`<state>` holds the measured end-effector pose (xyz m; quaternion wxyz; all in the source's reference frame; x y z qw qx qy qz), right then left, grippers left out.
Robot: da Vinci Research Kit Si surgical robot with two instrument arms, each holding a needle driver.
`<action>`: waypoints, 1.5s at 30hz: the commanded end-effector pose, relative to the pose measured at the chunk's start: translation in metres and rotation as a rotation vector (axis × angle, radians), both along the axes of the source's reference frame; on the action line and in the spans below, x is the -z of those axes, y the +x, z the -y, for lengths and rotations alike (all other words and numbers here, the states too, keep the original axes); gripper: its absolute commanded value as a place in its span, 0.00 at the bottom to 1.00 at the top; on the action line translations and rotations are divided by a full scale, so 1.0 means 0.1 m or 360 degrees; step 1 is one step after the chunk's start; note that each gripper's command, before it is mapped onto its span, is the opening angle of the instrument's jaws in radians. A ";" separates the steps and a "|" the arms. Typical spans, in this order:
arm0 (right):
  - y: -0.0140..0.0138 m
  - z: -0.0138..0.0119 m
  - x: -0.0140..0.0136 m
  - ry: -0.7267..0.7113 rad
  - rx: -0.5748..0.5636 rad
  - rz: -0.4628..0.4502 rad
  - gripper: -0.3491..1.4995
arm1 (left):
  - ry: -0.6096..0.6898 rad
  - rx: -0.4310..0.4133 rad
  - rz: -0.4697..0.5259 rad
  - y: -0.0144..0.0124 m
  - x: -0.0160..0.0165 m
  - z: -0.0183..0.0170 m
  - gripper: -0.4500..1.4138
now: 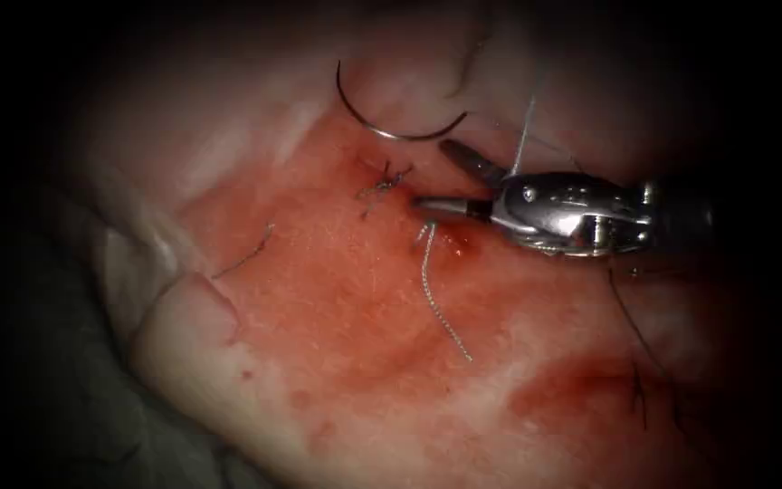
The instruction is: Wound Closure
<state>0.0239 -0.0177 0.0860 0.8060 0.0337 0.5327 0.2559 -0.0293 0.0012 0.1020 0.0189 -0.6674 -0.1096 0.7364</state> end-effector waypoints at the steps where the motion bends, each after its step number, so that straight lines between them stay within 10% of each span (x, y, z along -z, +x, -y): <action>1: -0.015 -0.001 -0.004 -0.0020 -0.0006 0.0024 0.99 | -0.0021 0.0012 -0.0032 -0.002 -0.009 -0.004 0.00; 11: -0.072 0.004 -0.009 -0.0025 -0.0001 0.0125 0.99 | -0.0068 0.0073 -0.0219 0.007 -0.074 -0.022 0.00; 26: -0.152 0.025 -0.015 -0.0054 -0.0113 0.0298 0.99 | -0.0113 0.0113 -0.0359 -0.074 -0.195 -0.051 0.00; 28: -0.152 0.025 -0.019 -0.0054 -0.0142 0.0317 0.99 | 0.0087 0.0162 -0.0345 -0.079 -0.201 -0.059 0.52; 30: -0.148 0.026 -0.021 -0.0047 -0.0139 0.0308 0.99 | 0.0317 0.0223 -0.0346 -0.079 -0.202 -0.064 0.77; 38: -0.113 0.028 -0.024 -0.0016 -0.0074 0.0237 0.99 | 0.0544 0.0249 -0.0279 -0.031 -0.169 -0.052 0.89; 45: -0.094 0.027 -0.023 -0.0002 -0.0053 0.0212 0.99 | 0.0301 0.0106 -0.0172 0.027 -0.124 -0.001 0.87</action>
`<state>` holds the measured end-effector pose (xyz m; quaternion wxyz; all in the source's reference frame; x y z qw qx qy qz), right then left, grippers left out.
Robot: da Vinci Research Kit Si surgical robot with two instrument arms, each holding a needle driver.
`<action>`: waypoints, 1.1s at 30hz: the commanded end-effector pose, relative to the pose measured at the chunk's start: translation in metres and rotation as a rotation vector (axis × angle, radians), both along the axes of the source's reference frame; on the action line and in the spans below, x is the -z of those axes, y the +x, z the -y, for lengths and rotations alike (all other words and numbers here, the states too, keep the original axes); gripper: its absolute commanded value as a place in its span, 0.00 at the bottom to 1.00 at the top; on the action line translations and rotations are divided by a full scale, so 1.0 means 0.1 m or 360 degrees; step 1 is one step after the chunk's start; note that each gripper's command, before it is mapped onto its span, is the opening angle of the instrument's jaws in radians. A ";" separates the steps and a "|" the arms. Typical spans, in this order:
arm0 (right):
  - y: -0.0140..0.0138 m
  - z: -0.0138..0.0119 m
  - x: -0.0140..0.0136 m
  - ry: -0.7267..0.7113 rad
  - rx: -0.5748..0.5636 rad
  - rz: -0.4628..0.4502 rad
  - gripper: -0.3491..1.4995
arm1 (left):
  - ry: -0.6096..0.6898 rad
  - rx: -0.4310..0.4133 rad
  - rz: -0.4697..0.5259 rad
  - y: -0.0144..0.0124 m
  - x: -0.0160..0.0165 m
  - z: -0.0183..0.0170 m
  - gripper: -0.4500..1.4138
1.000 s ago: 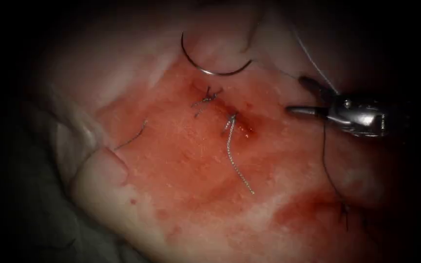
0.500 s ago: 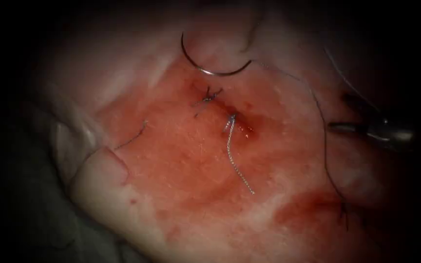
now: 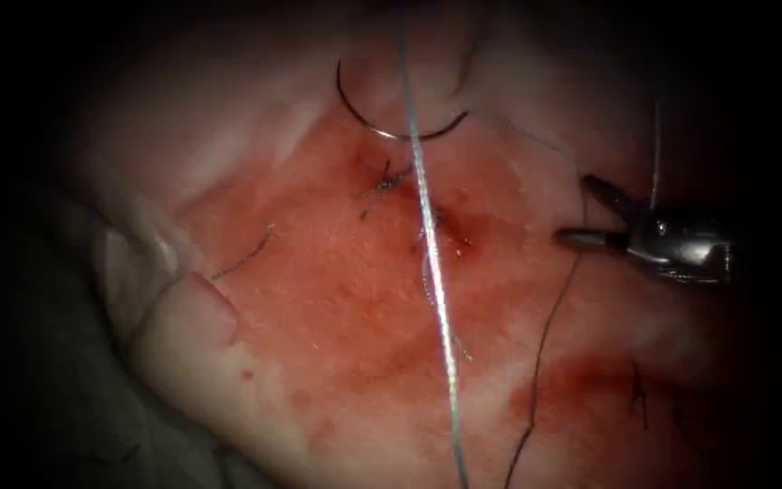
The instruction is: Wound Closure
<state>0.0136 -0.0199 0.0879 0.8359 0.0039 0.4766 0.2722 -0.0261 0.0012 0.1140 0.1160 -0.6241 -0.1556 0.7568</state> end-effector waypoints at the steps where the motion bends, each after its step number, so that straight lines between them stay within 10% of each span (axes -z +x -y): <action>1: 0.011 0.005 -0.003 0.0013 0.0019 -0.0014 0.99 | -0.0029 -0.0027 0.0013 0.000 0.001 0.009 0.87; 11: 0.033 0.008 0.011 0.0029 0.0115 -0.0099 0.98 | -0.0199 -0.0281 -0.0030 0.025 0.034 0.161 0.75; 26: 0.043 0.021 0.032 0.0047 0.0174 -0.0164 0.99 | -0.0221 -0.0503 0.0010 -0.012 -0.022 0.269 0.59; 33: 0.045 0.037 0.050 0.0061 0.0233 -0.0209 0.99 | -0.0289 -0.0587 -0.0216 -0.016 -0.068 0.278 0.52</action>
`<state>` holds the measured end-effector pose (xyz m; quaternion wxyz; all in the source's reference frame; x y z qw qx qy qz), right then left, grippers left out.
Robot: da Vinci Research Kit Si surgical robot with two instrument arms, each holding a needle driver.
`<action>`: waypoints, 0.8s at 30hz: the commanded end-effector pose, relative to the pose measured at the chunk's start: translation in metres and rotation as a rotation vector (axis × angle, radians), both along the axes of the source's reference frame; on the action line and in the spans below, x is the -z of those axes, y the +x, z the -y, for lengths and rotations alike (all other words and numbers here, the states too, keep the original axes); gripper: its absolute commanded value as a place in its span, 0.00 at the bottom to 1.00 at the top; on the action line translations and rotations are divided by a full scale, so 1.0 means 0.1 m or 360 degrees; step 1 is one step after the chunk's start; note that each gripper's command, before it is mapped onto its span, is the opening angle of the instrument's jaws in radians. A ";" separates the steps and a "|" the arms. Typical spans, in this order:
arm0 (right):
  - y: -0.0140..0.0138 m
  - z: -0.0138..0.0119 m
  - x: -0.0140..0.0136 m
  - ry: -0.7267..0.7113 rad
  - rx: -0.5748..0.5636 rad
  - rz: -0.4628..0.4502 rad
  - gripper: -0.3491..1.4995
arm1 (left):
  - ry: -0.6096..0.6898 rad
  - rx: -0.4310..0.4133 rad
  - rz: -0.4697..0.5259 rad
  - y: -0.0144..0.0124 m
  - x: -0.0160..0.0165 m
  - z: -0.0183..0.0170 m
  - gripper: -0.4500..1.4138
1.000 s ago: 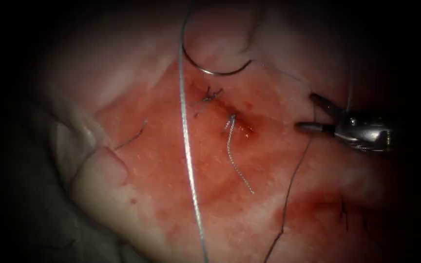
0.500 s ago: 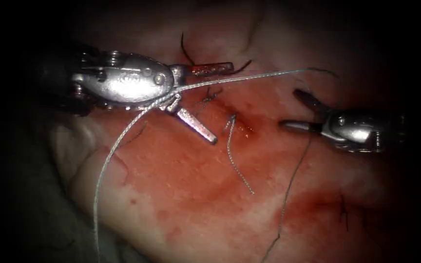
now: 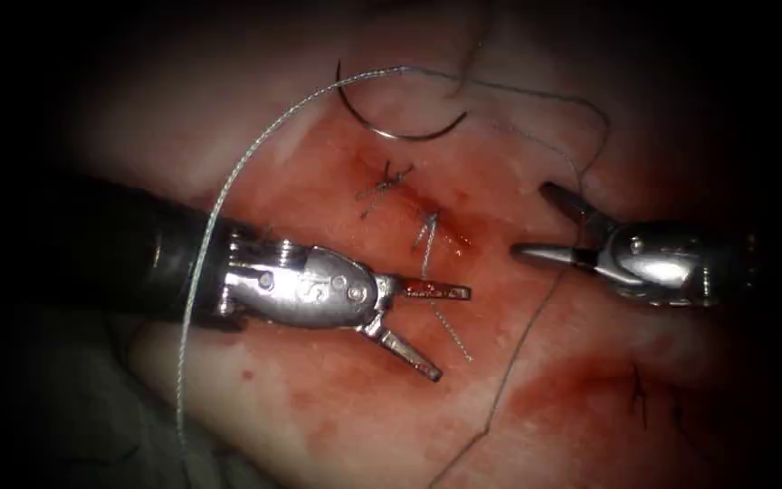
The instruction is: Wound Closure
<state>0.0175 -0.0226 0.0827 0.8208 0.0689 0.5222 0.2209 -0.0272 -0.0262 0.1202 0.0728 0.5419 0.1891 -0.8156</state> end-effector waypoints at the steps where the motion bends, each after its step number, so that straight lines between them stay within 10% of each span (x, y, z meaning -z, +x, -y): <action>1: 0.007 0.010 -0.002 0.0005 0.0012 -0.0008 0.99 | 0.0006 0.0003 -0.0006 -0.005 -0.006 0.004 0.52; 24: 0.005 0.026 0.014 0.0024 0.0066 -0.0003 0.97 | -0.0192 -0.0100 -0.0601 -0.042 -0.078 0.017 0.40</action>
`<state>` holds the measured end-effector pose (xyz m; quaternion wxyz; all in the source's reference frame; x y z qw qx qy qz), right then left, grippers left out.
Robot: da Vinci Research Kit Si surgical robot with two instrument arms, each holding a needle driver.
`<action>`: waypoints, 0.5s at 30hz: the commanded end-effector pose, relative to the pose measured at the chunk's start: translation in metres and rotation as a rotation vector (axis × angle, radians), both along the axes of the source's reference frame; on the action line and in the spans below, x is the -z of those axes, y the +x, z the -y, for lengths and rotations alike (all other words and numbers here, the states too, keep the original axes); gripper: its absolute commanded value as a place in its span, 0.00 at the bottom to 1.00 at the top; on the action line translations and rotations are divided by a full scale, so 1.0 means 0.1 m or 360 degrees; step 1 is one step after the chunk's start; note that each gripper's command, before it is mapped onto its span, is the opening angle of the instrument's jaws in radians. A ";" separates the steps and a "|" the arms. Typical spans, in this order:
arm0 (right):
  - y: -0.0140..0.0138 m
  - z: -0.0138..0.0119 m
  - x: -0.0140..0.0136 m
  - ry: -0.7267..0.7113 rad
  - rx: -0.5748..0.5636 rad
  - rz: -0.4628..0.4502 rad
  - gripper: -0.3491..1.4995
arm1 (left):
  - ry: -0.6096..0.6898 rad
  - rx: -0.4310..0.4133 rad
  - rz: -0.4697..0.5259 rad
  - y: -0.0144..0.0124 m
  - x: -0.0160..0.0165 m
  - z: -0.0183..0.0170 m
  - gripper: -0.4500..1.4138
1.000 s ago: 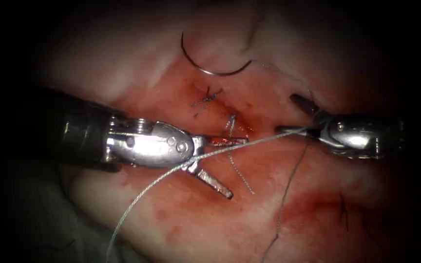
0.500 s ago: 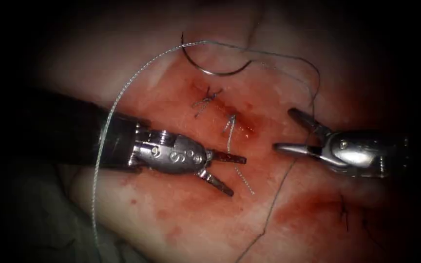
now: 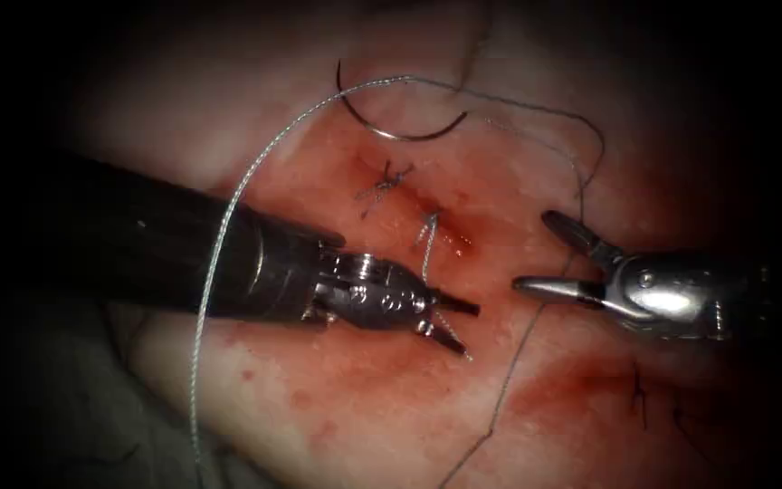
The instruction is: Wound Closure
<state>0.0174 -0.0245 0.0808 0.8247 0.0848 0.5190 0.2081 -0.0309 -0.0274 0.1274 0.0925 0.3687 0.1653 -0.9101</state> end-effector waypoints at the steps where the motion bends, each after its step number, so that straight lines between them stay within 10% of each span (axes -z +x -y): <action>1: 0.006 0.007 -0.004 0.0002 0.0003 -0.0004 0.97 | -0.0001 -0.0016 -0.0022 -0.005 -0.009 0.007 0.40; 12: 0.005 0.007 -0.006 -0.0002 -0.0004 0.0003 0.97 | 0.0061 -0.0113 -0.0056 -0.010 -0.031 0.023 0.39; 15: 0.006 0.007 -0.007 -0.0005 -0.0008 0.0007 0.97 | 0.0056 -0.0095 -0.0012 -0.015 -0.027 0.014 0.20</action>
